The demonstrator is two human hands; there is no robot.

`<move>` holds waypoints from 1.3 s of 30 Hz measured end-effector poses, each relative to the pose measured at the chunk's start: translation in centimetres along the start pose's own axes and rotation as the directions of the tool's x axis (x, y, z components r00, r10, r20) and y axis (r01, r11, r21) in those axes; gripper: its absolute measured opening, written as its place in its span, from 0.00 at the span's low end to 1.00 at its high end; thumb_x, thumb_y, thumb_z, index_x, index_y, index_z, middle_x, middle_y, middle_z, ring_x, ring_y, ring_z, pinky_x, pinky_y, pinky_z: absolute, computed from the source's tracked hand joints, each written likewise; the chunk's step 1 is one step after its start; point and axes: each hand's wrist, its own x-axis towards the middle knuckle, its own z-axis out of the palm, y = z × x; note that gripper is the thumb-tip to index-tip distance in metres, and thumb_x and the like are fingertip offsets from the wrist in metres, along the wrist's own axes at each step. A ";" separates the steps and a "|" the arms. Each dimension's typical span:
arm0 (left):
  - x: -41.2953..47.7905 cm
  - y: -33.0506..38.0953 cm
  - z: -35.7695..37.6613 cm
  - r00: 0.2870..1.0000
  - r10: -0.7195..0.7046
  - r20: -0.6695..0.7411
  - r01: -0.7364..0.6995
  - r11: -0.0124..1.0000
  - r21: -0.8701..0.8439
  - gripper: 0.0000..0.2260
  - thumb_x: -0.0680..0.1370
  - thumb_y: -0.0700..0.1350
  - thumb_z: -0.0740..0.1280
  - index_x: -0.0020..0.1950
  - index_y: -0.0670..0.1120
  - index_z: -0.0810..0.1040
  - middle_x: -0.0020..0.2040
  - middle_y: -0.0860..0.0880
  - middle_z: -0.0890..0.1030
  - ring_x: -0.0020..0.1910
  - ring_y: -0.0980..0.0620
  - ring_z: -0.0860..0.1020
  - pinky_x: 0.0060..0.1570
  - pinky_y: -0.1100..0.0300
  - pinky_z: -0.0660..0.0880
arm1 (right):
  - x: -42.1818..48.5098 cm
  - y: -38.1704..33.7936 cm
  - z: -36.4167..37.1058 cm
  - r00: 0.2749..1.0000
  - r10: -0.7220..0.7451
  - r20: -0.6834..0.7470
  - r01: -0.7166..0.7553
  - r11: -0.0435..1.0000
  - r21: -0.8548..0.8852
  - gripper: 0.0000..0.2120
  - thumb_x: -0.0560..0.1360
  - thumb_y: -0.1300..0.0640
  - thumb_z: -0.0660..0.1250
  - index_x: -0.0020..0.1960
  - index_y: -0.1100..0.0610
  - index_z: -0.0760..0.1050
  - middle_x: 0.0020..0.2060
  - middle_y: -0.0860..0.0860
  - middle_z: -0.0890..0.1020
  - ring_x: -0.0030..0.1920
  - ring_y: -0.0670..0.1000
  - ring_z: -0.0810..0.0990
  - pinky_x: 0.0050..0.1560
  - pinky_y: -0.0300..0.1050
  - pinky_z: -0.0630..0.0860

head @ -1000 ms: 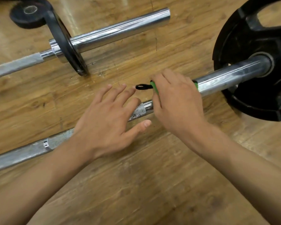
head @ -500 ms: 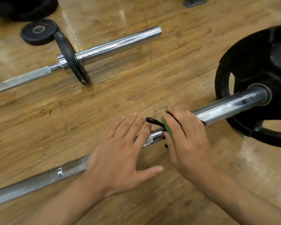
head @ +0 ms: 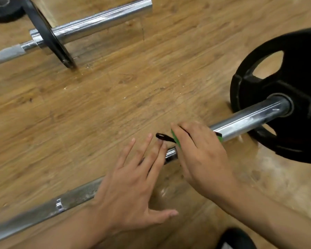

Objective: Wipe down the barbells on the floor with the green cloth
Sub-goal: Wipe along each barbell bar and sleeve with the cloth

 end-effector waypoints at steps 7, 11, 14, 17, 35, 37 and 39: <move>-1.9 2.6 0.3 0.998 0.057 0.023 -0.057 0.998 -0.006 0.53 0.76 0.79 0.53 0.82 0.35 0.58 0.84 0.37 0.57 0.84 0.39 0.53 0.77 0.32 0.59 | -2.6 -0.1 -1.0 0.993 0.061 0.098 -0.064 0.998 0.028 0.17 0.82 0.52 0.60 0.66 0.57 0.78 0.60 0.55 0.80 0.58 0.58 0.79 0.59 0.55 0.75; -2.5 3.7 0.3 0.997 0.074 0.032 -0.074 0.997 -0.014 0.52 0.77 0.78 0.52 0.82 0.35 0.57 0.84 0.37 0.55 0.84 0.40 0.52 0.78 0.32 0.57 | -5.4 -0.1 -1.5 0.994 0.001 0.108 -0.003 1.000 0.012 0.22 0.86 0.46 0.58 0.73 0.59 0.74 0.69 0.59 0.75 0.68 0.61 0.76 0.71 0.59 0.70; -2.8 4.0 0.3 0.994 0.109 0.026 -0.109 0.994 -0.004 0.51 0.78 0.77 0.53 0.82 0.34 0.58 0.83 0.35 0.56 0.84 0.39 0.54 0.78 0.33 0.55 | -0.8 -1.0 -2.4 0.941 0.135 0.310 -0.119 0.990 -0.070 0.22 0.84 0.41 0.54 0.55 0.53 0.82 0.53 0.53 0.82 0.53 0.58 0.81 0.48 0.51 0.71; -3.0 3.8 0.3 0.987 0.156 0.020 -0.157 0.987 0.021 0.50 0.79 0.76 0.53 0.82 0.34 0.60 0.82 0.34 0.58 0.84 0.39 0.54 0.78 0.34 0.55 | 0.8 -1.1 -2.2 0.914 0.151 0.377 -0.119 0.987 -0.107 0.24 0.85 0.39 0.52 0.50 0.51 0.82 0.50 0.51 0.82 0.51 0.56 0.82 0.43 0.47 0.65; -1.7 1.8 0.5 0.990 0.138 -0.006 -0.137 0.986 0.091 0.52 0.77 0.77 0.53 0.81 0.33 0.60 0.83 0.34 0.59 0.84 0.38 0.55 0.79 0.34 0.53 | -4.1 -0.3 0.1 0.996 0.019 -0.093 -0.014 0.998 0.061 0.15 0.84 0.53 0.64 0.65 0.60 0.80 0.59 0.59 0.81 0.59 0.60 0.79 0.65 0.57 0.73; -1.3 1.6 0.5 0.992 0.126 -0.013 -0.125 0.989 0.078 0.52 0.77 0.77 0.53 0.81 0.32 0.61 0.82 0.33 0.59 0.83 0.37 0.56 0.79 0.34 0.54 | -2.3 0.1 0.3 0.997 0.002 -0.082 0.003 0.998 0.062 0.17 0.85 0.49 0.60 0.61 0.58 0.82 0.56 0.56 0.82 0.55 0.58 0.80 0.59 0.56 0.74; -1.0 1.0 0.4 0.992 0.122 -0.025 -0.120 0.990 0.081 0.51 0.78 0.76 0.52 0.80 0.32 0.62 0.82 0.32 0.60 0.83 0.37 0.56 0.79 0.35 0.54 | 0.9 -0.1 0.2 0.997 0.073 -0.003 -0.073 0.996 0.050 0.21 0.85 0.43 0.55 0.52 0.53 0.83 0.47 0.52 0.82 0.47 0.57 0.80 0.50 0.54 0.73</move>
